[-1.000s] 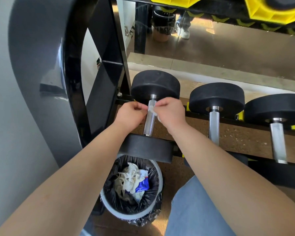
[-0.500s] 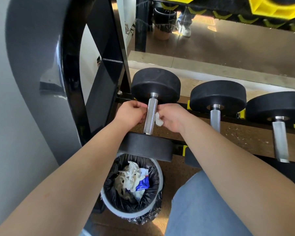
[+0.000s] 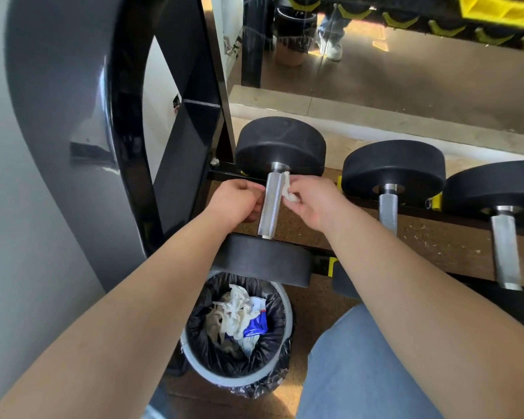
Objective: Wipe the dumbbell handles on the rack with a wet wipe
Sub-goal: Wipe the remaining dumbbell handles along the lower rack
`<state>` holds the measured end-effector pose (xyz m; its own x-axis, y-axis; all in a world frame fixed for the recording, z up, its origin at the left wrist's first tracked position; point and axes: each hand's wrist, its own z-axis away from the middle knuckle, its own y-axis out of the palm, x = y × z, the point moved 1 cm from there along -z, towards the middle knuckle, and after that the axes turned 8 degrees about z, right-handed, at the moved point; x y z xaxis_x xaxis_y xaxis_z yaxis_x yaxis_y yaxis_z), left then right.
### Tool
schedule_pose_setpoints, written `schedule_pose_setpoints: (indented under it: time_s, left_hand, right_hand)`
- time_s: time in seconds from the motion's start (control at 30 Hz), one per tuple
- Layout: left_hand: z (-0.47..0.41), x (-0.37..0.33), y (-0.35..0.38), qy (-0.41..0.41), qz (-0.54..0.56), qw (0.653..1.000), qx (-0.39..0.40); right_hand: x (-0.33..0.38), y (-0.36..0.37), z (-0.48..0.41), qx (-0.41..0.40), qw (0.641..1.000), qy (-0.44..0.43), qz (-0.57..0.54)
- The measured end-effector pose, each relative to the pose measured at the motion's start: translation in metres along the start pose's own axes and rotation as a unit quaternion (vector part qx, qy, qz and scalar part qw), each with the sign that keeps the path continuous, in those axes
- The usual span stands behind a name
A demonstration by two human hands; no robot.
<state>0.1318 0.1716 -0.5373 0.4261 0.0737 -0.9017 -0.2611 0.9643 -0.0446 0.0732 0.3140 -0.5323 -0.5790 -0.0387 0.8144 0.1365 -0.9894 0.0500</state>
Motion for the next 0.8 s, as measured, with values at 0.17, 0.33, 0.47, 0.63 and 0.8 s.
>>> schedule_pose_setpoints:
  time_s: [0.17,0.33,0.47,0.63,0.8]
  left_hand:
    - [-0.002,0.002,0.000,-0.017,0.008,1.000,0.008]
    - [-0.002,0.001,0.002,-0.034,0.019,0.999,0.010]
    - [0.001,-0.001,0.001,-0.036,0.028,0.999,0.011]
    - [0.003,-0.002,0.000,-0.034,0.041,0.998,0.013]
    - [0.006,-0.004,0.001,-0.029,0.033,0.999,-0.003]
  right_hand:
    - [-0.029,-0.006,0.040,-0.016,0.883,-0.169,0.437]
    - [-0.012,-0.008,0.040,-0.083,0.835,-0.308,0.448]
    - [-0.007,-0.004,0.036,-0.081,0.768,-0.389,0.503]
    - [-0.015,-0.009,0.046,0.093,0.692,-0.396,0.596]
    - [0.000,0.003,0.019,-0.127,0.711,-0.441,0.533]
